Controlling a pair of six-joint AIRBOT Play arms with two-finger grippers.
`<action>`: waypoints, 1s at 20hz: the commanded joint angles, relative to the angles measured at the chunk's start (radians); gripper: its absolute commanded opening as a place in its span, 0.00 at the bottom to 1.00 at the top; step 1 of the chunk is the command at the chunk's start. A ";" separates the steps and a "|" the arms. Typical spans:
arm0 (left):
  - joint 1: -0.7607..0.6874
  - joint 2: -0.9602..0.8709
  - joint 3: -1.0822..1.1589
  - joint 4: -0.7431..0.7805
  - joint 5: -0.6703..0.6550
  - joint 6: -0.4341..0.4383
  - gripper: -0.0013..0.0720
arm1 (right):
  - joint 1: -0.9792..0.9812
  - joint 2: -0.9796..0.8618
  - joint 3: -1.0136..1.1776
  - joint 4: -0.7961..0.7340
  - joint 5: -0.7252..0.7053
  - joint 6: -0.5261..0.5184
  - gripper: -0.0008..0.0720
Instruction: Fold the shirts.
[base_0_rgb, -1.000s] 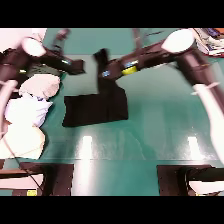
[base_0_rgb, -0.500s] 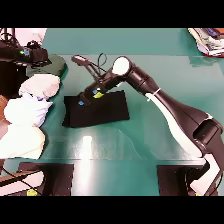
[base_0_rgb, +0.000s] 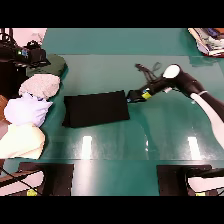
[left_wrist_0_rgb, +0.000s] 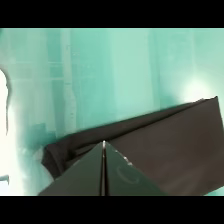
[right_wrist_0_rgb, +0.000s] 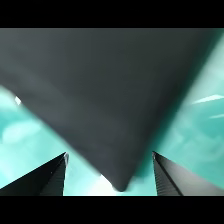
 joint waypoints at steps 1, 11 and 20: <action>-0.001 -0.002 -0.001 -0.026 0.000 0.000 0.05 | -0.114 0.012 -0.147 0.110 -0.090 -0.008 0.84; -0.001 -0.002 -0.001 -0.038 0.016 0.000 0.05 | 0.116 -0.320 0.162 0.262 -0.052 -0.015 0.64; -0.174 -0.002 -0.001 -0.089 0.035 0.001 0.05 | 0.063 -0.233 0.251 0.106 -0.060 -0.038 0.03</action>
